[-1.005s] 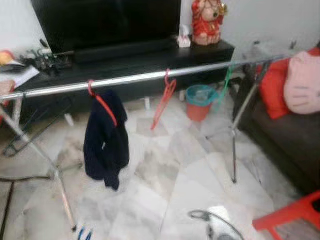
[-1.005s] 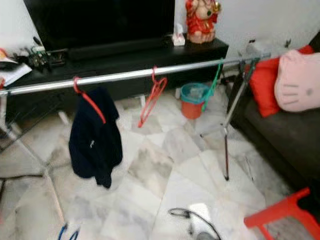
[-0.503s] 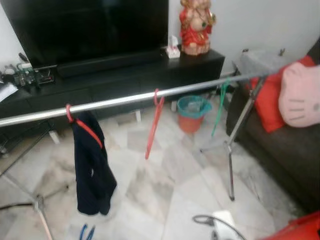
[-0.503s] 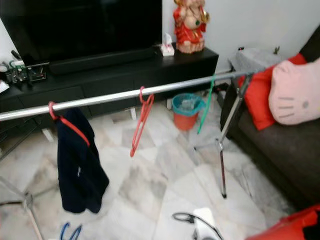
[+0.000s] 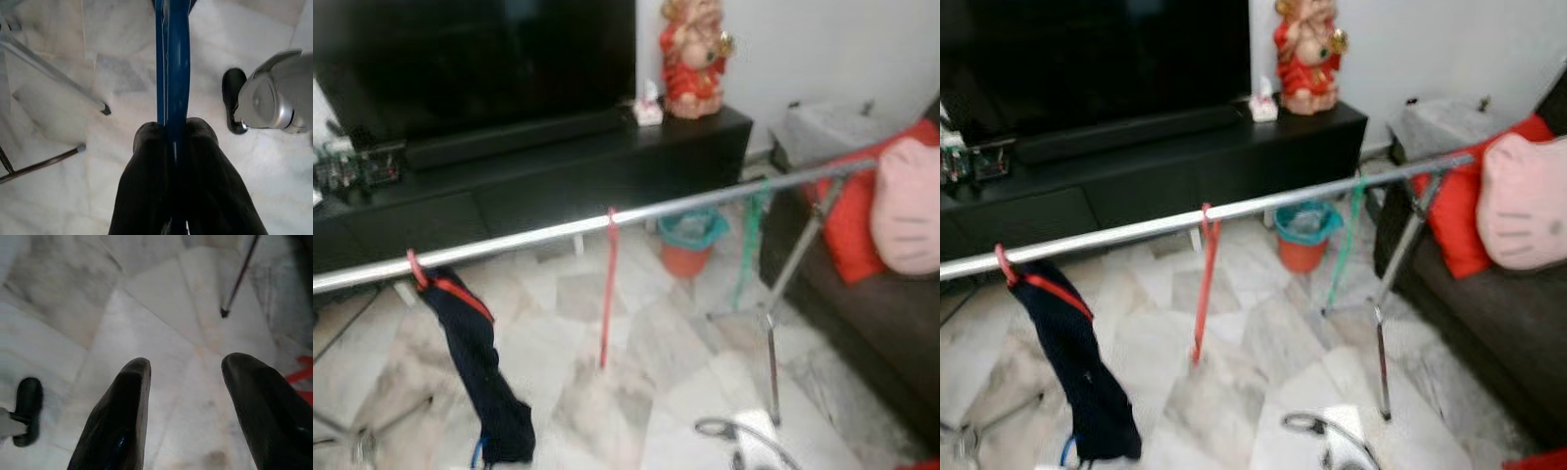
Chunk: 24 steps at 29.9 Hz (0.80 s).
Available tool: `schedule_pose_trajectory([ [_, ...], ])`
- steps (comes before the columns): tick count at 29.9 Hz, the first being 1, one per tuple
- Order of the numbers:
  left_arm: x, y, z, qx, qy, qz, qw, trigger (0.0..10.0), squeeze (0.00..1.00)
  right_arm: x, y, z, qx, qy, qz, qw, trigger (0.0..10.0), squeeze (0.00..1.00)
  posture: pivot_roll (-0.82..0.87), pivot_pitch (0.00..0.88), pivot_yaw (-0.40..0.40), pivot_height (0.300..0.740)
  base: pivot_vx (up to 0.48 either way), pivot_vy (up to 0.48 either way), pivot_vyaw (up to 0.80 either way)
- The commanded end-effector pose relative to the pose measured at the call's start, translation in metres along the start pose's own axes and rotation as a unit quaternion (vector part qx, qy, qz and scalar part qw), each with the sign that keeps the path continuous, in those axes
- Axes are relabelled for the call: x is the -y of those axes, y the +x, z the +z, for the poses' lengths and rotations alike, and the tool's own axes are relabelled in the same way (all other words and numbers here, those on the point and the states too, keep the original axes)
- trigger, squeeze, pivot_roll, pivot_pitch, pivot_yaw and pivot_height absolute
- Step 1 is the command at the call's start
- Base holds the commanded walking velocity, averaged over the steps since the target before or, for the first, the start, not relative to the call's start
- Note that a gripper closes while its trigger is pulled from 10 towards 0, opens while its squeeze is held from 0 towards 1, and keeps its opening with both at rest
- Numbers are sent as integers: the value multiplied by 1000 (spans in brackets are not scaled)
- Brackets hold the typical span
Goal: Hang hanger
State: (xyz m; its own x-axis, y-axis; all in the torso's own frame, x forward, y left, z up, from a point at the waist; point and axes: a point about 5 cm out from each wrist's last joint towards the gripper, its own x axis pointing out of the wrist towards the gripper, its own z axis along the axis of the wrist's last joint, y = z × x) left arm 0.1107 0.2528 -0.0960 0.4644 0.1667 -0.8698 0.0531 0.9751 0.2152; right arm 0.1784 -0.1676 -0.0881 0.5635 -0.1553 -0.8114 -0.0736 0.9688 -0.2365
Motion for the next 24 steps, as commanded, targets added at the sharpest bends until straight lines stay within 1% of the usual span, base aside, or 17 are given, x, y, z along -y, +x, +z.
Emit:
schedule_pose_trajectory([
  [1, 3, 0, -1, -2, 4, -2, 1000, 10000, 0, 11, 0, -8, -11, 1, -14, 1000, 10000, 0, 20, 0, 19, 740, 0, 0, 0],
  [4, 3, 0, -1, 2, 2, -1, 1000, 10000, 0, 11, 0, -8, -13, 1, -15, 1000, 10000, 0, 20, 0, 19, 740, 0, 0, 0],
  [7, 3, 0, 1, 10, 9, -6, 1000, 10000, 0, 11, 0, -9, -13, 1, -15, 1000, 10000, 0, 19, 0, 22, 740, 0, 0, 0],
  [14, 4, 0, 1, 15, 4, -10, 1000, 10000, 0, 10, -1, -10, -15, 1, -14, 1000, 10000, 0, 28, 0, 21, 740, 0, 0, 0],
  [18, 5, 0, 1, 12, 6, -30, 999, 10000, 0, 9, -1, -10, -14, 2, -13, 1000, 10000, 0, 26, 0, 24, 740, 0, 0, 0],
  [24, 3, 0, 1, 13, 14, -17, 1000, 10000, 0, 8, -1, -9, -13, 4, -13, 1000, 10000, 0, 24, 0, 24, 740, 0, -42, 0],
])
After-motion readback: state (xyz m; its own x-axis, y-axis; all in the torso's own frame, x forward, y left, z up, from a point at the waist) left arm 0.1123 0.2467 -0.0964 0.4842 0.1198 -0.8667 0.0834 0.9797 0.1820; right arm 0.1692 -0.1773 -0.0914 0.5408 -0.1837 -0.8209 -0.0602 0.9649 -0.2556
